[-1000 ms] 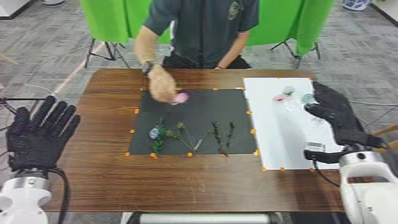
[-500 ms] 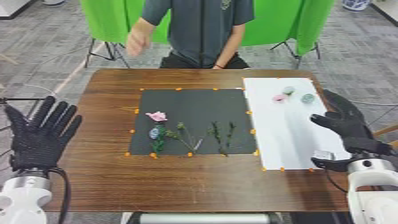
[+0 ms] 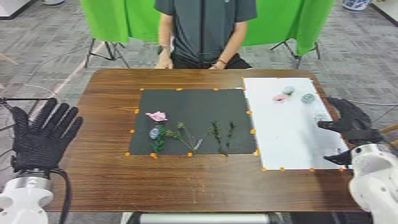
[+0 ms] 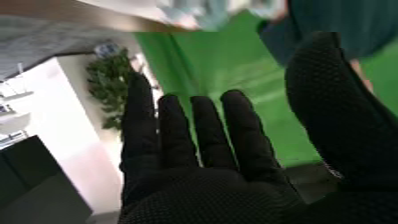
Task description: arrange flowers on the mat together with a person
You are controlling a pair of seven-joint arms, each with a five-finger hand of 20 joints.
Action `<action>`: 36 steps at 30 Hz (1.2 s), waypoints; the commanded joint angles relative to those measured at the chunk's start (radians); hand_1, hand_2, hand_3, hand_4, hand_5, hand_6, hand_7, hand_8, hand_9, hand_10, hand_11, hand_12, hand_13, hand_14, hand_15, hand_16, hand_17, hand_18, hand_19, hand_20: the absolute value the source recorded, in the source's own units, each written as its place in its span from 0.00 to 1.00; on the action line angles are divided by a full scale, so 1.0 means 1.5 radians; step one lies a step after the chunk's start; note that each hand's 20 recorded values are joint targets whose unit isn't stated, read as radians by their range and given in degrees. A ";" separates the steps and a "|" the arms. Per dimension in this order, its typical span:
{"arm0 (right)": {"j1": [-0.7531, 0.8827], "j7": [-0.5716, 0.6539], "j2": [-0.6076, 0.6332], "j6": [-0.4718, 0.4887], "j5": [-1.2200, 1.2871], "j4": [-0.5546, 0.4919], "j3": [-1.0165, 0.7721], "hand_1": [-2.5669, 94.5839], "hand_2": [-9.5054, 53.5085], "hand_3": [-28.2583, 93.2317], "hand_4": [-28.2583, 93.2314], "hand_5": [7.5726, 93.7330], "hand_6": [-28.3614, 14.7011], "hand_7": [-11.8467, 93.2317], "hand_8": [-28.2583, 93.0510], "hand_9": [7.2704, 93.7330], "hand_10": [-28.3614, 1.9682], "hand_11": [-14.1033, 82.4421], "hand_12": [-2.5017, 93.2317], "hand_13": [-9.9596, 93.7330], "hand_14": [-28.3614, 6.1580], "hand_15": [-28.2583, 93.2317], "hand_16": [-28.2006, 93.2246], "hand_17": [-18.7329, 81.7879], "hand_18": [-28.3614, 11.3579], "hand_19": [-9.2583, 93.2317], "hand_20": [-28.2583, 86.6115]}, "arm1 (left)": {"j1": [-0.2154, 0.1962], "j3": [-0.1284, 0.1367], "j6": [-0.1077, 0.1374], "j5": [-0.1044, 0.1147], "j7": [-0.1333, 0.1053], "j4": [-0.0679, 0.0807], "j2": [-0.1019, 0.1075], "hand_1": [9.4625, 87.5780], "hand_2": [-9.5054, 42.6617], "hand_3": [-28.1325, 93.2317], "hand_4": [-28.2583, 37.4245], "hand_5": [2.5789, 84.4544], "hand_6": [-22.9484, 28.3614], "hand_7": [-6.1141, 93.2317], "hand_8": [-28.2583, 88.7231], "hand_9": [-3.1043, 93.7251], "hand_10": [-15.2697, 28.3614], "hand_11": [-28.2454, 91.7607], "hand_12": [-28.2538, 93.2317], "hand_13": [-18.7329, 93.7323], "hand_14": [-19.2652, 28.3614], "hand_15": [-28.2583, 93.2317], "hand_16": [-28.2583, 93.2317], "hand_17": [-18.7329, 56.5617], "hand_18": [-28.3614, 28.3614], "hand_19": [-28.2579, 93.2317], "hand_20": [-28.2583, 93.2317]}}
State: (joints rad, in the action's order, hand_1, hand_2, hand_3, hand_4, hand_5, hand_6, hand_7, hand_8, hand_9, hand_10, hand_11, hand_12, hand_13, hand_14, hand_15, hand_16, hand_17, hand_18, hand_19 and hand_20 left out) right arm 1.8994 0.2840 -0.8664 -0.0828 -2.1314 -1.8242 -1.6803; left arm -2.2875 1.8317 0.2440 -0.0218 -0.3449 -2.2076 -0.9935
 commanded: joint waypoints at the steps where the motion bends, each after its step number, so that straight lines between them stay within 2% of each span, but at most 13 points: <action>1: -0.055 0.056 0.034 0.058 -0.096 0.051 0.046 0.45 0.00 0.89 0.00 0.27 0.61 0.29 0.12 0.29 0.62 0.26 0.13 0.38 0.55 0.44 0.25 0.36 0.34 0.63 0.31 | -0.002 0.003 0.001 -0.013 0.013 0.002 0.001 0.32 0.57 0.60 0.00 0.51 0.60 0.17 0.16 0.44 0.70 0.38 0.29 0.44 0.71 0.43 0.18 0.20 0.72 0.48 0.33; 6: -0.089 0.001 0.039 0.122 -0.092 0.098 0.073 0.54 0.04 0.86 0.00 0.30 0.69 0.32 0.10 0.33 0.70 0.26 0.12 0.46 0.61 0.43 0.27 0.40 0.36 0.66 0.31 | -0.003 0.000 -0.005 -0.022 0.020 0.004 0.002 0.30 0.56 0.64 0.00 0.51 0.60 0.17 0.16 0.44 0.70 0.38 0.29 0.44 0.71 0.44 0.18 0.20 0.72 0.48 0.33; 10: -0.112 0.000 0.037 0.085 -0.084 0.114 0.105 0.58 0.08 0.83 0.00 0.27 0.70 0.33 0.10 0.29 0.74 0.25 0.11 0.46 0.65 0.41 0.28 0.42 0.39 0.65 0.32 | 0.004 -0.006 0.002 -0.015 0.018 0.006 0.003 0.27 0.56 0.68 0.00 0.51 0.60 0.18 0.16 0.44 0.70 0.38 0.29 0.44 0.71 0.44 0.18 0.20 0.72 0.48 0.33; 14: -0.143 -0.015 0.038 0.110 -0.089 0.128 0.134 0.58 0.09 0.83 0.00 0.26 0.70 0.32 0.10 0.29 0.75 0.26 0.11 0.47 0.67 0.41 0.29 0.43 0.41 0.65 0.32 | -0.003 -0.009 0.005 -0.014 0.014 0.002 0.000 0.25 0.55 0.71 0.00 0.51 0.60 0.18 0.16 0.44 0.70 0.38 0.29 0.44 0.71 0.44 0.18 0.20 0.72 0.48 0.33; 17: -0.152 -0.021 0.036 0.111 -0.088 0.137 0.150 0.58 0.10 0.82 0.00 0.33 0.72 0.34 0.09 0.37 0.77 0.27 0.11 0.50 0.67 0.43 0.31 0.43 0.39 0.68 0.35 | 0.002 -0.013 0.005 -0.014 0.018 0.004 0.001 0.25 0.55 0.72 0.00 0.52 0.60 0.19 0.16 0.44 0.70 0.39 0.29 0.44 0.71 0.44 0.18 0.20 0.72 0.48 0.33; 20: -0.150 -0.026 0.033 0.133 -0.093 0.134 0.155 0.60 0.06 0.79 0.00 0.43 0.77 0.35 0.09 0.50 0.78 0.28 0.15 0.59 0.70 0.46 0.37 0.44 0.38 0.71 0.41 | -0.001 -0.013 0.006 -0.017 0.018 0.003 0.000 0.24 0.55 0.73 0.00 0.52 0.60 0.19 0.16 0.44 0.70 0.39 0.29 0.44 0.72 0.45 0.18 0.20 0.72 0.48 0.33; 22: -0.141 -0.023 0.034 0.100 -0.097 0.135 0.165 0.63 0.05 0.73 0.00 0.50 0.79 0.36 0.09 0.58 0.77 0.29 0.17 0.65 0.74 0.46 0.45 0.45 0.36 0.73 0.47 | -0.002 -0.014 0.006 -0.015 0.021 0.003 -0.001 0.24 0.55 0.73 0.00 0.52 0.60 0.19 0.16 0.44 0.70 0.39 0.29 0.44 0.72 0.45 0.18 0.20 0.72 0.48 0.33; 23: -0.136 -0.023 0.035 0.080 -0.096 0.133 0.171 0.68 0.04 0.66 0.00 0.55 0.79 0.40 0.13 0.67 0.79 0.25 0.26 0.69 0.78 0.46 0.51 0.48 0.40 0.73 0.49 | -0.004 -0.014 0.005 -0.015 0.020 0.001 -0.001 0.24 0.55 0.73 0.00 0.52 0.60 0.19 0.16 0.44 0.70 0.39 0.29 0.44 0.72 0.45 0.18 0.20 0.72 0.48 0.33; 25: -0.127 -0.021 0.039 0.029 -0.095 0.128 0.187 0.72 0.03 0.62 0.00 0.61 0.79 0.46 0.17 0.76 0.80 0.21 0.35 0.74 0.81 0.46 0.57 0.52 0.44 0.72 0.53 | 0.000 -0.016 0.002 -0.019 0.022 0.004 -0.001 0.24 0.55 0.73 0.00 0.52 0.60 0.19 0.16 0.44 0.70 0.39 0.29 0.44 0.72 0.45 0.18 0.20 0.72 0.49 0.33; 27: -0.115 -0.033 0.039 0.011 -0.101 0.115 0.187 0.72 0.02 0.65 0.00 0.65 0.79 0.51 0.19 0.81 0.81 0.21 0.39 0.77 0.83 0.47 0.59 0.55 0.45 0.73 0.55 | -0.001 -0.015 -0.010 -0.026 0.027 0.007 -0.001 0.24 0.54 0.73 0.00 0.52 0.60 0.19 0.16 0.44 0.70 0.39 0.29 0.44 0.72 0.45 0.18 0.20 0.72 0.49 0.33; 30: -0.111 -0.042 0.041 -0.029 -0.104 0.085 0.195 0.70 0.01 0.69 0.00 0.68 0.79 0.55 0.20 0.85 0.81 0.22 0.41 0.80 0.84 0.48 0.60 0.58 0.45 0.74 0.55 | -0.002 -0.014 -0.007 -0.023 0.025 0.005 -0.002 0.24 0.54 0.73 0.00 0.52 0.60 0.19 0.16 0.44 0.70 0.39 0.29 0.44 0.72 0.45 0.18 0.20 0.72 0.48 0.33; 33: -0.074 -0.045 0.039 -0.086 -0.119 0.008 0.194 0.69 0.00 0.71 0.00 0.69 0.79 0.55 0.20 0.86 0.81 0.22 0.42 0.81 0.84 0.48 0.61 0.59 0.44 0.74 0.55 | 0.003 -0.012 -0.010 -0.028 0.032 0.008 0.002 0.25 0.54 0.73 0.00 0.52 0.60 0.19 0.16 0.44 0.70 0.39 0.29 0.44 0.72 0.45 0.18 0.20 0.72 0.48 0.33; 36: -0.069 -0.112 0.020 -0.111 -0.207 -0.053 0.214 0.67 0.00 0.74 0.00 0.69 0.77 0.55 0.19 0.87 0.80 0.22 0.42 0.80 0.83 0.48 0.61 0.58 0.43 0.74 0.55 | 0.003 -0.014 -0.011 -0.029 0.028 0.009 -0.003 0.24 0.55 0.73 0.00 0.52 0.60 0.19 0.16 0.44 0.70 0.39 0.29 0.44 0.72 0.45 0.18 0.20 0.72 0.48 0.33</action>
State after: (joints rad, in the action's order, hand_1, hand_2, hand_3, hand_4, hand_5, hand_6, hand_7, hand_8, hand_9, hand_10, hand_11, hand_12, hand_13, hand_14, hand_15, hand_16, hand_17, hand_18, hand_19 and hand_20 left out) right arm 1.7351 0.2379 -0.7951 -0.1646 -2.2731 -1.7039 -1.4064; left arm -2.2808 1.8129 0.2401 -0.0536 -0.3148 -2.2045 -0.9887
